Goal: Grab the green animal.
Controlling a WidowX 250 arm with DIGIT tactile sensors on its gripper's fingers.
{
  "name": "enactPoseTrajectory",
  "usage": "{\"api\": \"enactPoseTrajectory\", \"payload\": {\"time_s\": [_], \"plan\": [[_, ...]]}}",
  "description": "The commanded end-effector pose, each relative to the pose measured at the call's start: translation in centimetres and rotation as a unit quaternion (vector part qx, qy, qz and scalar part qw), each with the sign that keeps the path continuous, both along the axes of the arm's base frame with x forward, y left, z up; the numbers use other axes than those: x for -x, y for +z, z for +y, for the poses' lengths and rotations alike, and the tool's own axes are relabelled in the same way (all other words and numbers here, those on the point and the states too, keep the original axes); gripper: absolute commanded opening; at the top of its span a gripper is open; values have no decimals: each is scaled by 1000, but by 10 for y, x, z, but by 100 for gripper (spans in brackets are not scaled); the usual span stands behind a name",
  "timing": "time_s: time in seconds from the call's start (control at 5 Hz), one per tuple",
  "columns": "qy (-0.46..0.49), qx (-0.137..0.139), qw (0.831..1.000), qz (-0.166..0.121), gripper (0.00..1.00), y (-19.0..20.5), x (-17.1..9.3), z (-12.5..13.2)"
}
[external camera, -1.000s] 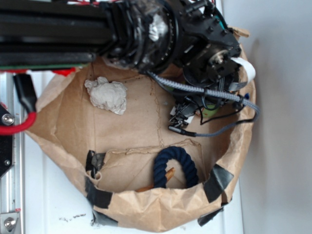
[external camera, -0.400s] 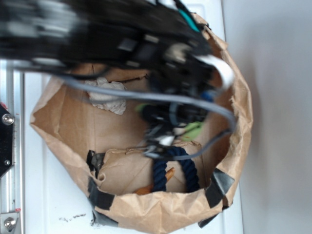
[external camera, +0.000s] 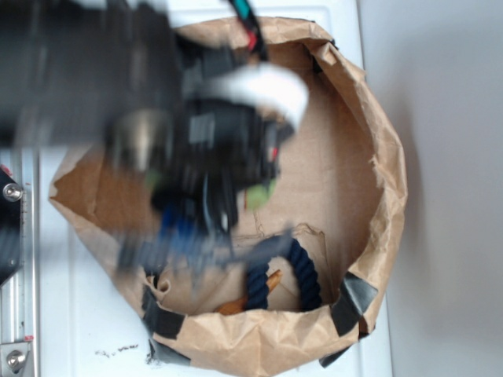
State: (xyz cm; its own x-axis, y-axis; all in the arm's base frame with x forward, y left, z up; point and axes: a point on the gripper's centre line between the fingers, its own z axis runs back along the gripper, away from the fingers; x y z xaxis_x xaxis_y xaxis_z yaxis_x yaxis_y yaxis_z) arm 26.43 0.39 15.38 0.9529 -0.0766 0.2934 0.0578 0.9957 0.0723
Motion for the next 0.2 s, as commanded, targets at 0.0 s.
{"api": "enactPoseTrajectory", "payload": {"time_s": [0.0], "plan": [[34,59,998,-18,0,12,-11,8]]}}
